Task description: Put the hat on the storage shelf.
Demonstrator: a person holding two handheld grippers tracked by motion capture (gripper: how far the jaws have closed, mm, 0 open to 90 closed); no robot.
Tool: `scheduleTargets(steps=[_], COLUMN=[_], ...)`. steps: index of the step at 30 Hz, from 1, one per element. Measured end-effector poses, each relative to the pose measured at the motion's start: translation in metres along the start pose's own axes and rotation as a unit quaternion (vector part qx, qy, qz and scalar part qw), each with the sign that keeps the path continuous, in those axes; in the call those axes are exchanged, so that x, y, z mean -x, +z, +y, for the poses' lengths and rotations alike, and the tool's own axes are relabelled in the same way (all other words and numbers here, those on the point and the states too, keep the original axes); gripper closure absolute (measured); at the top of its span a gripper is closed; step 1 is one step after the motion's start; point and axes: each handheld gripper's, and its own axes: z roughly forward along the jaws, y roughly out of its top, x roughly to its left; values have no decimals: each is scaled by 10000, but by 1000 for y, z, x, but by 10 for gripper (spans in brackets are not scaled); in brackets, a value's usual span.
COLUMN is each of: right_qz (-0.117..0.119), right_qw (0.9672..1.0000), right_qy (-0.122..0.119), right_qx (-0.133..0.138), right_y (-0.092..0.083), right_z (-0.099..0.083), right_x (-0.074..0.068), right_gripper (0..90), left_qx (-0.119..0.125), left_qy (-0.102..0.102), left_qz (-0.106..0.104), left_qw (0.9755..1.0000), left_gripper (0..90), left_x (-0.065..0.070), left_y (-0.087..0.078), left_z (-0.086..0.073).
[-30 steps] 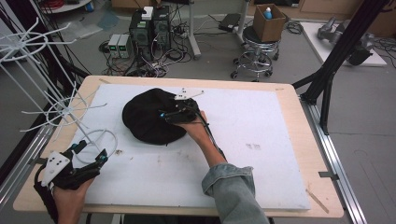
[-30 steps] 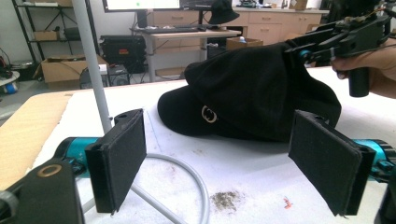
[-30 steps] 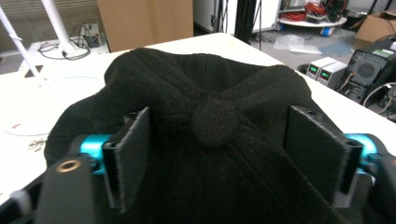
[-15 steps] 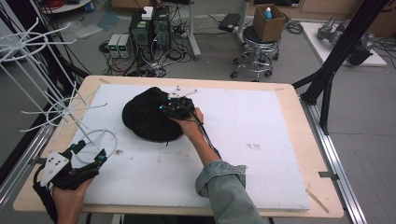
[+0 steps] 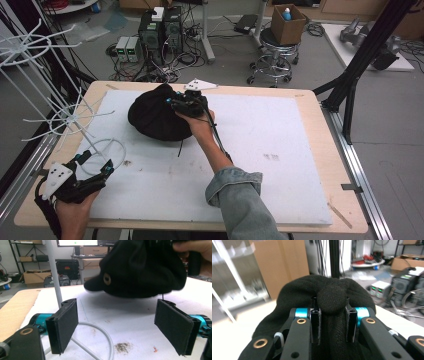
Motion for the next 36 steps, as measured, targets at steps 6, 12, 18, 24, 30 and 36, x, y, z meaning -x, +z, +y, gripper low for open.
scheduleTargets(steps=[6,12,18,24,30,36], right_qz=[26,-26,-101,-143,-205,-248], right_qw=[9985,9978,9970,9961,9941,9926], right_qy=[319,197,109,-15,-134,-164], right_qx=[438,627,761,874,1053,1181], right_y=[-8,-14,-19,-23,-28,-33], right_z=[18,38,60,87,112,140], right_x=[6,4,3,-2,-8,-12], right_gripper=[749,749,749,749,750,750], left_qx=[-5,-14,-6,6,5,-12], left_qy=[-10,-1,14,1,4,-5], left_qz=[1,13,7,9,7,57], left_qw=[10000,10000,10000,10000,10000,10000], left_gripper=[193,193,193,193,192,193], left_x=[-1,0,0,-1,-1,-2], left_y=[0,0,0,0,0,0], left_z=[0,0,0,0,-1,-1])
